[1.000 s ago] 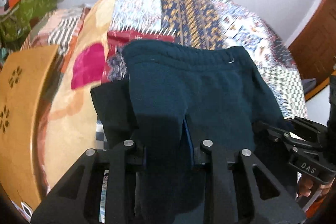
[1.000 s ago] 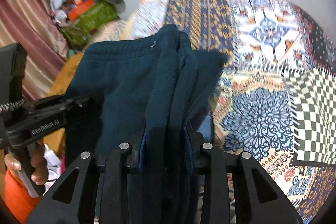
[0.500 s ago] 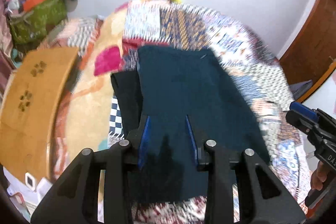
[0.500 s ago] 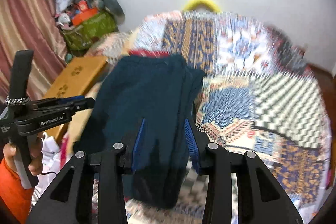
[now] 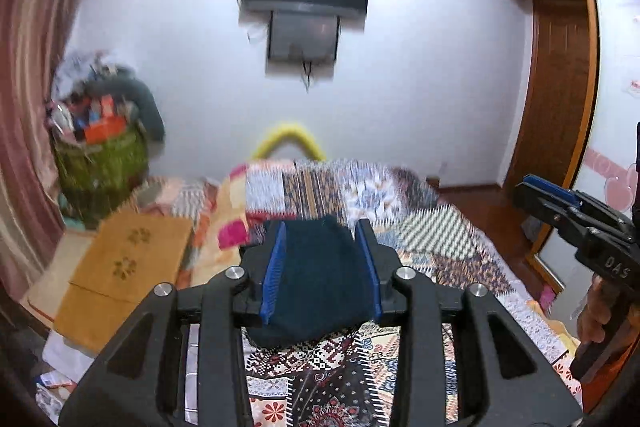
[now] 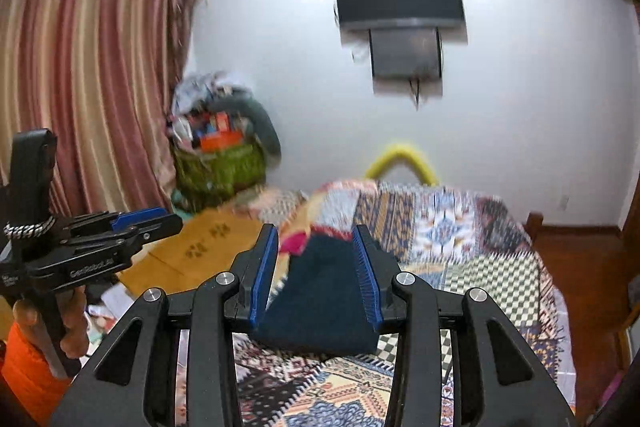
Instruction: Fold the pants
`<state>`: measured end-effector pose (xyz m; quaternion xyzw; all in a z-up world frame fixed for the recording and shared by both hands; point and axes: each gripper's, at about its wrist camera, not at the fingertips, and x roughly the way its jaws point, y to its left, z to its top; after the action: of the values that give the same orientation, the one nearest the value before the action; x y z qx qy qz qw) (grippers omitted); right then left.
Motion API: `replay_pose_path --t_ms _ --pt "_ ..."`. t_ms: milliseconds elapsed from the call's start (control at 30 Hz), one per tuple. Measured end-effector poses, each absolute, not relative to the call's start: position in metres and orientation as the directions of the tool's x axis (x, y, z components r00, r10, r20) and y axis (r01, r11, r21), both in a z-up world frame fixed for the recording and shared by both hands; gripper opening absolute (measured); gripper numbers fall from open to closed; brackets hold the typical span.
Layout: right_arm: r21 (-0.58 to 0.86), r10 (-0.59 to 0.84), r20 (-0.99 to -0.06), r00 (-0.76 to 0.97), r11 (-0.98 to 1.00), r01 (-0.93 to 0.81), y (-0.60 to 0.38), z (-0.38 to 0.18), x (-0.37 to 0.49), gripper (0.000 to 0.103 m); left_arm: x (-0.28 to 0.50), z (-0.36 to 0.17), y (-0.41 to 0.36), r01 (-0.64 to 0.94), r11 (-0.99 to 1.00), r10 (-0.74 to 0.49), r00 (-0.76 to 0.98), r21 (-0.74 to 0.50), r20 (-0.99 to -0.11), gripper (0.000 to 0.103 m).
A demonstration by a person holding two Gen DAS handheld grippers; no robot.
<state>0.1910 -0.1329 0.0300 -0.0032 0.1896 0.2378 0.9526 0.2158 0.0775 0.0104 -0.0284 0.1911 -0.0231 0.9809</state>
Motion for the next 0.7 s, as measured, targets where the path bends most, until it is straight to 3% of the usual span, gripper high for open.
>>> replay_pose_path --t_ms 167,233,300,367,500,700 --pt "0.072 0.454 -0.301 0.839 0.888 -0.454 -0.129 0.031 0.152 0.035 0.151 0.025 0.061 0.020 0.999 -0.030 0.963 -0.042 -0.266 0.051" --pt "0.070 0.452 -0.288 0.844 0.889 -0.452 -0.131 0.032 0.140 0.037 0.134 0.027 0.056 0.007 0.999 -0.016 0.972 -0.042 -0.236 0.061" --pt "0.064 0.436 -0.265 0.860 0.898 -0.436 -0.133 0.034 0.128 0.056 0.118 0.029 0.053 0.000 0.999 -0.009 0.978 -0.045 -0.207 0.069" --pt "0.065 0.424 -0.251 0.870 0.904 -0.422 -0.137 0.034 0.125 0.068 0.109 0.030 0.052 -0.004 0.999 -0.005 0.981 -0.046 -0.193 0.075" --pt "0.076 0.405 -0.261 0.876 0.913 -0.400 -0.139 0.033 0.128 0.085 0.099 0.030 0.050 -0.019 0.999 0.013 0.985 -0.033 -0.174 0.096" --pt "0.054 0.378 -0.244 0.893 0.925 -0.376 -0.139 0.032 0.116 0.102 0.095 0.025 0.044 -0.023 1.000 0.019 0.986 -0.019 -0.168 0.102"
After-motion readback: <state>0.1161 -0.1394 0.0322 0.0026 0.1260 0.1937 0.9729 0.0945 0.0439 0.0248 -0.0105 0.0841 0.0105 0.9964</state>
